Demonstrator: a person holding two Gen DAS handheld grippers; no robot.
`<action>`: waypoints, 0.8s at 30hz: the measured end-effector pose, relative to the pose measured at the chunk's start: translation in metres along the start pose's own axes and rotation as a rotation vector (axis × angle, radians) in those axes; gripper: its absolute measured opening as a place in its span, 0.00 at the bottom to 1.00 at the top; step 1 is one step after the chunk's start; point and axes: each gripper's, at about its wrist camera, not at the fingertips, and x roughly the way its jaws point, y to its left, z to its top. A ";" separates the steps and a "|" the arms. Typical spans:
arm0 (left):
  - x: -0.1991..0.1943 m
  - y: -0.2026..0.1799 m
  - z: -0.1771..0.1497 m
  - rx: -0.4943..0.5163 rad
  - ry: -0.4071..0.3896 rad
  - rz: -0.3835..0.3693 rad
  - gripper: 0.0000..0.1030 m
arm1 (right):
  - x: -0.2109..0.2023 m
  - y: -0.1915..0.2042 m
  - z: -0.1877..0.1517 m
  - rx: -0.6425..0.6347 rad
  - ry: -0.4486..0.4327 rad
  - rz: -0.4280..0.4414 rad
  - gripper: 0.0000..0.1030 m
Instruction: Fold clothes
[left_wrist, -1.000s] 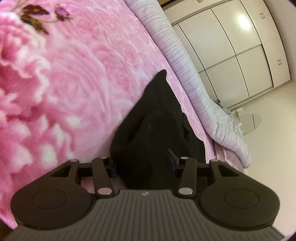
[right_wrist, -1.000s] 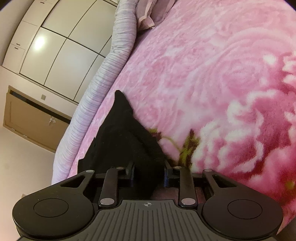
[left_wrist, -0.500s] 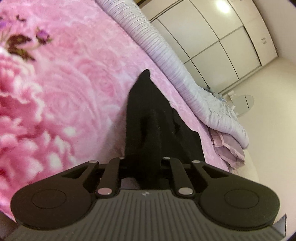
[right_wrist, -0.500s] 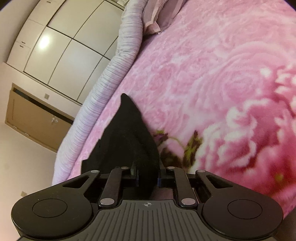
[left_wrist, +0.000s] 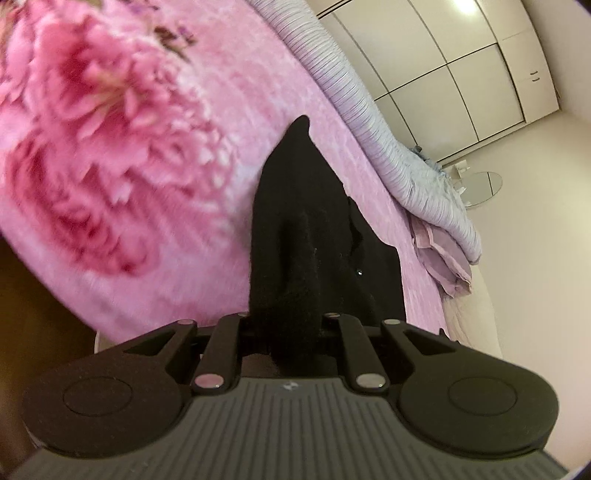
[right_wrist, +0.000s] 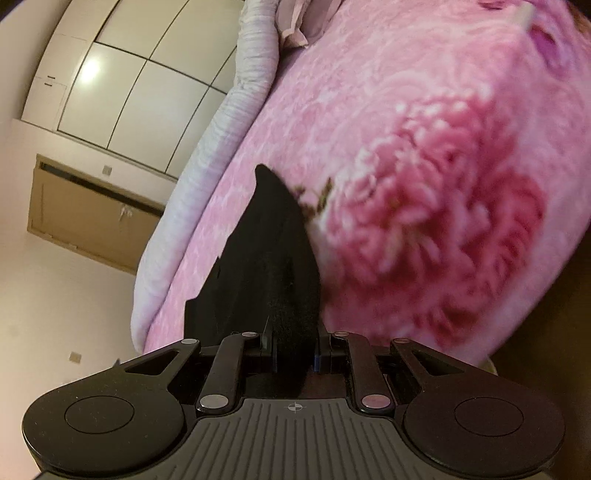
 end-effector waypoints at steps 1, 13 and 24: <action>-0.003 0.000 0.000 -0.012 0.005 -0.005 0.10 | -0.004 0.000 -0.002 0.002 0.004 0.000 0.14; 0.034 -0.072 0.099 -0.038 -0.001 -0.120 0.13 | 0.017 0.075 0.062 -0.051 0.005 0.131 0.16; 0.145 -0.117 0.219 -0.008 -0.073 -0.101 0.47 | 0.140 0.137 0.146 -0.152 -0.224 0.085 0.48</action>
